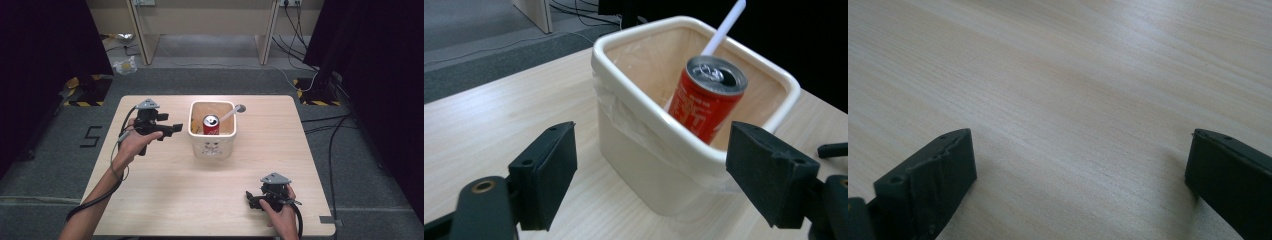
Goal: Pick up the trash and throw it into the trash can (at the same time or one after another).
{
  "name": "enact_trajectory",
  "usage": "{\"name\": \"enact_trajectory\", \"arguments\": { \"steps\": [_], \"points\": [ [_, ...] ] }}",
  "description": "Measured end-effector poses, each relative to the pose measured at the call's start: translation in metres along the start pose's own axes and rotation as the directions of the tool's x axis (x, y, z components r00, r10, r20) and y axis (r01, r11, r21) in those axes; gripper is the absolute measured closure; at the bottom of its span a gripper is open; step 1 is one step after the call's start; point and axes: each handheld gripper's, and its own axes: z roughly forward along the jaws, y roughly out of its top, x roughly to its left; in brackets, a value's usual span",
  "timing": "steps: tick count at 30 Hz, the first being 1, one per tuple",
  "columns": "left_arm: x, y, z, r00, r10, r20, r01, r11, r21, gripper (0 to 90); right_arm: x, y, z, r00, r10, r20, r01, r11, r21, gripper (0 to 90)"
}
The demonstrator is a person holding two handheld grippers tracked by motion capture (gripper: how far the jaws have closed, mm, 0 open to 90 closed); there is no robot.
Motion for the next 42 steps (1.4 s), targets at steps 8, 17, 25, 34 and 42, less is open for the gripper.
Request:
{"name": "enact_trajectory", "arguments": {
  "steps": [8, 17, 25, 34, 42],
  "points": [
    [-0.002, -0.029, 0.0, 1.0, -0.004, 0.0, 0.004, 1.0, -0.005, 20.2, 0.0, 0.0, 0.0, 1.0, 0.002, 0.0, -0.002, 1.0, 0.0, 0.2],
    [-0.008, -0.05, -0.001, 0.9995, 0.027, -0.014, -0.027, 0.9996, 0.002, 20.3, 0.001, 0.0, 0.0, 1.0, 0.001, -0.001, -0.001, 1.0, 0.003, 0.3],
    [-0.014, -0.058, -0.002, 0.9973, 0.066, -0.032, -0.066, 0.9978, -0.002, 20.3, 0.001, 0.0, 0.0, 1.0, -0.003, -0.003, 0.003, 1.0, 0.003, 0.3],
    [-0.022, -0.077, -0.002, 0.998, 0.063, -0.005, -0.063, 0.998, -0.009, 20.3, 0.002, 0.0, 0.0, 1.0, -0.001, -0.003, 0.001, 1.0, 0.003, 0.2],
    [-0.026, -0.092, -0.001, 0.9982, 0.061, -0.004, -0.061, 0.998, -0.016, 20.3, 0.002, 0.0, 0.0, 1.0, -0.001, -0.003, 0.001, 1.0, 0.003, 0.2]
  ]
}}
